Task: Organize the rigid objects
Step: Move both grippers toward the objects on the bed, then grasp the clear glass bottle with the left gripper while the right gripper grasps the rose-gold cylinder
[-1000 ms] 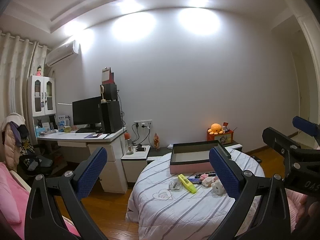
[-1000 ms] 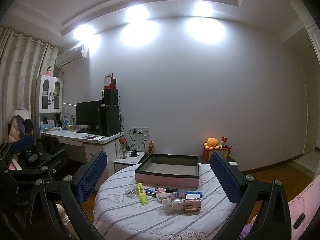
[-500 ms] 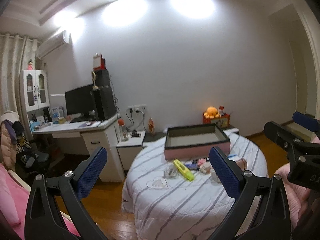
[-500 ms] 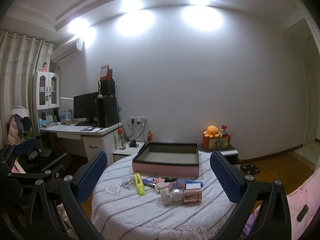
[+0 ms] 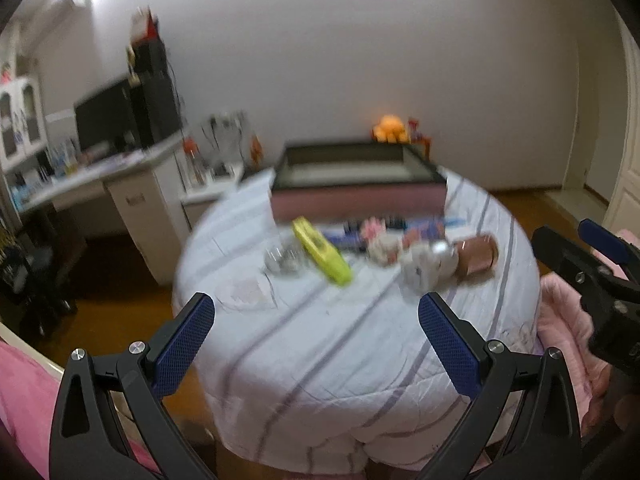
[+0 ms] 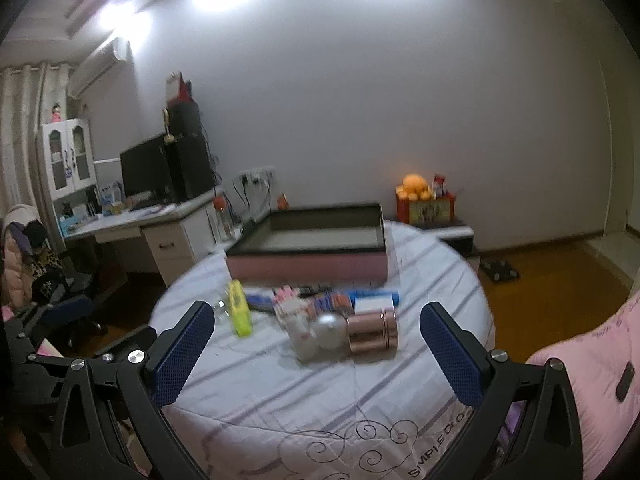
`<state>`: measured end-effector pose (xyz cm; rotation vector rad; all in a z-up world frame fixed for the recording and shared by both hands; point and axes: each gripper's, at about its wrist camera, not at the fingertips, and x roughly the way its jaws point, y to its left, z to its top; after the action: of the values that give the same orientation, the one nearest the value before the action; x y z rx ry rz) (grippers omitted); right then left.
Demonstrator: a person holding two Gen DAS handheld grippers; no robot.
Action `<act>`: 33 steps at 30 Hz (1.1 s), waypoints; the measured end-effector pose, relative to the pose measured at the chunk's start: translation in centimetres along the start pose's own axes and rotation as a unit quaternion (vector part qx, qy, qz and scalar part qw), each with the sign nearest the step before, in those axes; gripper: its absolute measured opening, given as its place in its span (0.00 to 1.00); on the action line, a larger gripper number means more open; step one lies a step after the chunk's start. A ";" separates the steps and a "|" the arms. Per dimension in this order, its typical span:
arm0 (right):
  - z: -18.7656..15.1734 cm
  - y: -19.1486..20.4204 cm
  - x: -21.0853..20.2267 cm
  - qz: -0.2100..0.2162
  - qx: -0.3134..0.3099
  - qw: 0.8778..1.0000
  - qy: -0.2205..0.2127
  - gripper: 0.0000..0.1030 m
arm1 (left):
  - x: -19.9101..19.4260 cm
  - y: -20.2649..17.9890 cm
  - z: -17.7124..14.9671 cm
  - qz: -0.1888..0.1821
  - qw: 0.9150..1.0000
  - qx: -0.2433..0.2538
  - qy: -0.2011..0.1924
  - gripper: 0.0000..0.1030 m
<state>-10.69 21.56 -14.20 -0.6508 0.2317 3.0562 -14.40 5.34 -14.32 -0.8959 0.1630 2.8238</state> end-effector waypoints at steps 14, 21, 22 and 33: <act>-1.8 -3.6 7.5 -0.009 0.037 0.995 0.090 1.00 | 11.7 -0.2 -1.0 0.005 0.988 -0.009 0.154 1.00; -2.7 -4.5 10.0 -0.010 0.044 0.992 0.121 1.00 | 14.1 -0.3 -0.9 0.005 0.986 -0.029 0.164 1.00; -2.7 -4.6 10.4 -0.010 0.044 0.991 0.125 1.00 | 14.0 -0.3 -0.9 0.004 0.986 -0.033 0.162 1.00; -2.7 -5.4 12.5 0.011 0.049 0.986 0.161 1.00 | 12.9 0.1 -2.1 -0.012 0.994 -0.026 0.106 1.00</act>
<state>-20.79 26.26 -22.46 -1.1378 0.3914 2.9197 -23.63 6.63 -23.53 -1.1994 0.1046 2.7182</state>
